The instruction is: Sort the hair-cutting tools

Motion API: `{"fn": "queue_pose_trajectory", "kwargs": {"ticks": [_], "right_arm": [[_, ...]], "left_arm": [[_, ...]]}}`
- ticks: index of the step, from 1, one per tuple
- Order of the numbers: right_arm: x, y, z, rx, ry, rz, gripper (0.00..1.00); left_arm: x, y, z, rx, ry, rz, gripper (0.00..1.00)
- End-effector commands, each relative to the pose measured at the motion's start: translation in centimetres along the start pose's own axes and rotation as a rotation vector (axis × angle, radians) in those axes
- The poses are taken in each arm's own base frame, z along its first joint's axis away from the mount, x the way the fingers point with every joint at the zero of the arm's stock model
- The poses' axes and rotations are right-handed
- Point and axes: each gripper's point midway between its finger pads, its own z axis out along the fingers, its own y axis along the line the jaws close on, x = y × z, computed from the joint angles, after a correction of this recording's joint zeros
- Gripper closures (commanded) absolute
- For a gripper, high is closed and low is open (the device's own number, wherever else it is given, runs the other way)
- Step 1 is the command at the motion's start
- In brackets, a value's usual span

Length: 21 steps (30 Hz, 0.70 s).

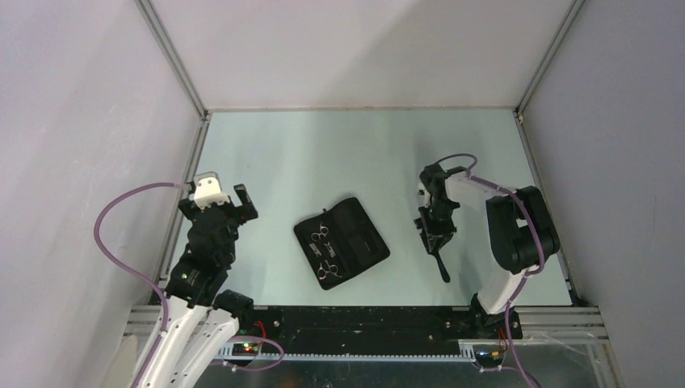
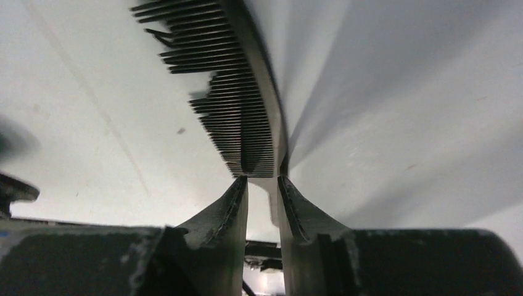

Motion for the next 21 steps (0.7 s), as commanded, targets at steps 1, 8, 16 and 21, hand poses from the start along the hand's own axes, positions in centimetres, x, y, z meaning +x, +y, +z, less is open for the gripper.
{"fn": "queue_pose_trajectory", "kwargs": {"ticks": [1,8,16,21], "right_arm": [[0.9,1.8,-2.7,-0.025,-0.026,-0.001,0.7],[-2.7,2.7,-6.3,-0.037,-0.193,-0.064,0.44],[-5.5,3.1,-4.8,0.028,-0.197,-0.19,0.38],[-6.6,3.5,-3.2,0.022,-0.178,-0.219,0.37]], "left_arm": [[-0.5,0.2,0.0,-0.004,-0.028,-0.011,0.01],[-0.4,0.3,0.0,-0.008,-0.026,-0.01,0.01],[-0.1,0.2,0.2,-0.006,-0.016,-0.001,0.01],[0.0,0.1,0.2,-0.006,-0.015,0.002,0.01]]}}
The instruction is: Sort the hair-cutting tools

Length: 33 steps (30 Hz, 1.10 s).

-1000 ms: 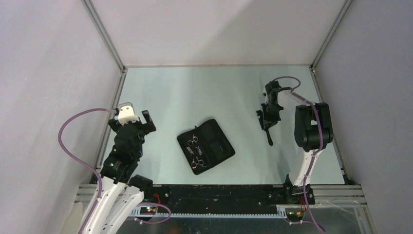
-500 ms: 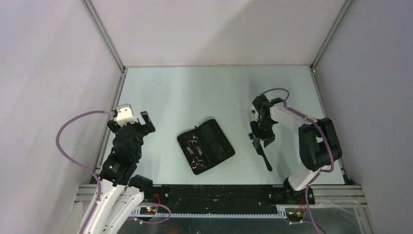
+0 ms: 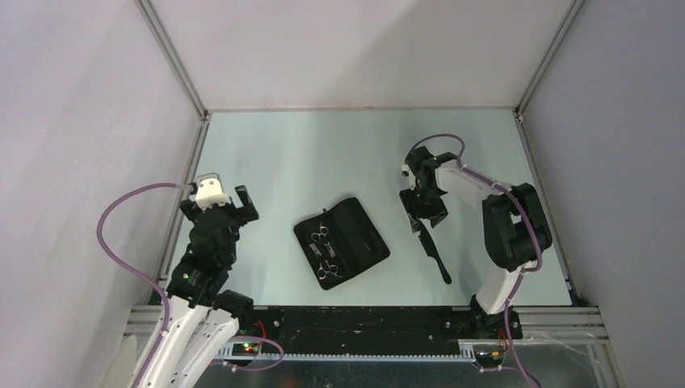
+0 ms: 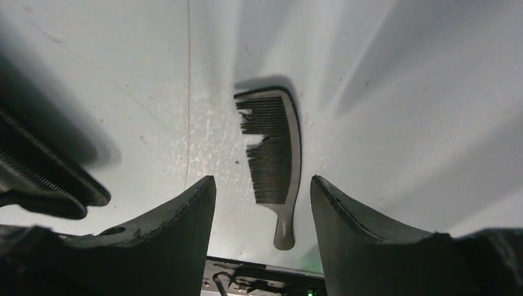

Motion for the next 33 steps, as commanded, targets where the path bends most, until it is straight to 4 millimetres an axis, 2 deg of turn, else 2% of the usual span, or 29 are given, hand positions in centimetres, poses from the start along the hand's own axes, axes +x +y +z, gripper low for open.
{"fn": "queue_pose_trajectory", "kwargs": {"ticks": [1,11,15,24,33], "right_arm": [[-2.0,-0.1,0.7,0.006,-0.024,-0.05,0.37],[-2.8,-0.7,3.3,0.068,0.006,-0.085,0.36],[-2.7,-0.8,4.0,0.08,0.02,-0.095,0.38],[-2.1,-0.6,4.9,0.065,0.055,-0.096,0.5],[-2.3,-1.0,4.4,0.049,0.044,-0.109,0.69]], "left_arm": [[-0.6,0.1,0.2,-0.005,-0.02,-0.002,0.01],[-0.4,-0.1,0.2,0.004,-0.018,0.001,0.01],[-0.4,-0.1,0.2,0.004,-0.016,0.003,0.01],[-0.4,-0.1,0.2,0.002,-0.017,0.004,0.01],[-0.4,-0.1,0.2,0.002,-0.017,0.006,0.01]]}}
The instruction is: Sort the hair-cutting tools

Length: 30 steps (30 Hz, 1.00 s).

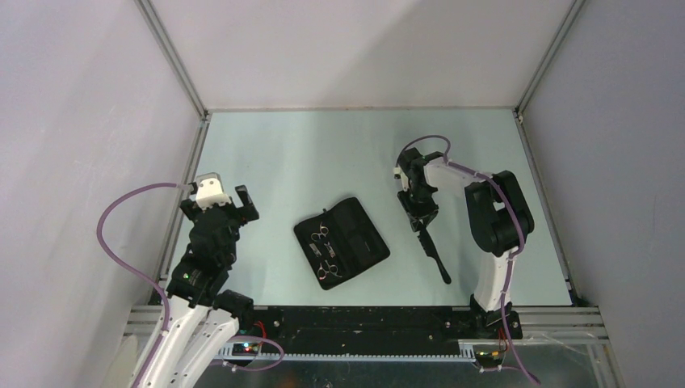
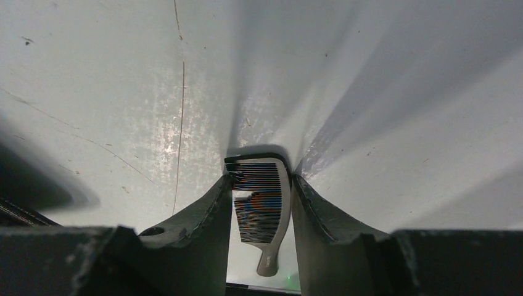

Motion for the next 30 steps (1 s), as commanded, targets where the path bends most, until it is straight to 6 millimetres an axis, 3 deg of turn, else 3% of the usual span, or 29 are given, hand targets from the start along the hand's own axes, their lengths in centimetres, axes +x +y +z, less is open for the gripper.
{"fn": "queue_pose_trajectory", "kwargs": {"ticks": [1,9,15,23,30], "right_arm": [[-1.0,-0.6,0.1,0.015,-0.034,-0.024,0.71],[-2.2,-0.4,-3.5,0.012,-0.148,-0.031,0.89],[-2.5,-0.1,-6.0,0.009,-0.219,-0.034,0.95],[-3.4,2.5,-8.8,-0.078,-0.3,-0.055,0.96],[-4.7,5.7,-10.0,-0.166,-0.366,-0.08,0.96]], "left_arm": [[-0.4,0.1,0.2,-0.003,-0.017,0.006,0.01],[-0.4,0.0,0.2,-0.001,-0.019,0.005,0.01],[-0.4,0.0,0.2,-0.002,-0.019,0.004,0.02],[-0.3,-0.4,0.2,0.021,-0.013,0.003,0.01],[-0.3,-3.7,-0.3,0.182,0.038,-0.072,0.01]]}}
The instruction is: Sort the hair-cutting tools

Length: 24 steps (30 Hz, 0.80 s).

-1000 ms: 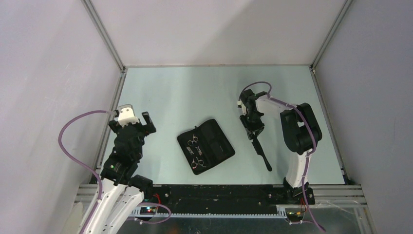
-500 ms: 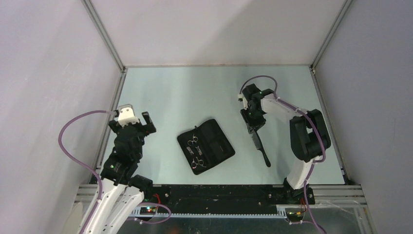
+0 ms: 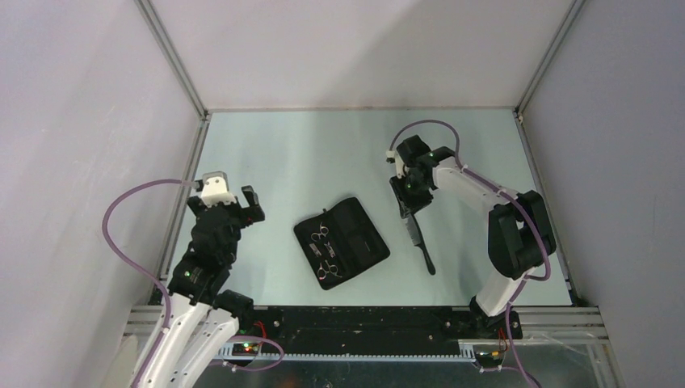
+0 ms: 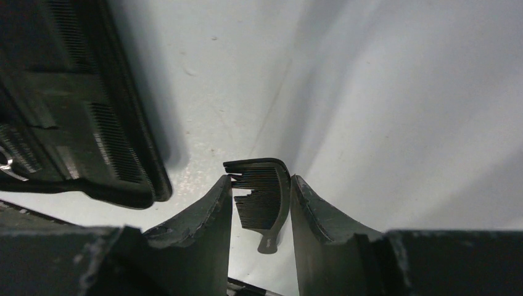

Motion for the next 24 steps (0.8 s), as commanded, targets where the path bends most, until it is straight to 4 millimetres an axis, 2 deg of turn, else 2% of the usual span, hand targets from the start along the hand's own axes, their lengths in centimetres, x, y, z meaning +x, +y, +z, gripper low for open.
{"fn": "queue_pose_trajectory", "kwargs": {"ticks": [1,2,6,9,14,16,18,21,24], "right_arm": [[-3.4,3.1,-2.4,-0.087,-0.137,-0.022,0.96],[-3.5,3.4,-2.4,-0.094,-0.142,-0.03,0.96],[-3.9,5.1,-2.5,-0.129,-0.161,-0.071,0.97],[-4.0,6.2,-2.9,-0.156,-0.179,-0.105,0.97],[-4.2,8.6,-3.7,-0.221,-0.213,-0.164,0.97],[-4.2,10.2,-4.0,-0.257,-0.223,-0.199,0.96],[-4.1,11.6,-4.1,-0.286,-0.228,-0.228,0.96],[-3.9,13.3,-3.8,-0.318,-0.222,-0.264,0.96],[-3.6,15.0,-2.5,-0.327,-0.195,-0.299,0.95]], "left_arm": [[-0.4,-3.2,-0.2,0.151,0.038,-0.095,0.01],[-0.4,-3.8,-0.3,0.175,0.049,-0.115,0.01],[0.3,-8.2,-0.2,0.35,0.122,-0.256,0.02],[1.6,-11.5,-0.1,0.475,0.21,-0.365,0.03],[3.1,-15.7,0.0,0.601,0.308,-0.459,0.04],[4.2,-16.6,0.5,0.598,0.361,-0.457,0.04],[4.7,-16.7,0.7,0.577,0.386,-0.45,0.04],[5.3,-16.0,1.1,0.528,0.391,-0.442,0.04],[5.8,-15.0,1.2,0.483,0.389,-0.426,0.04]]}}
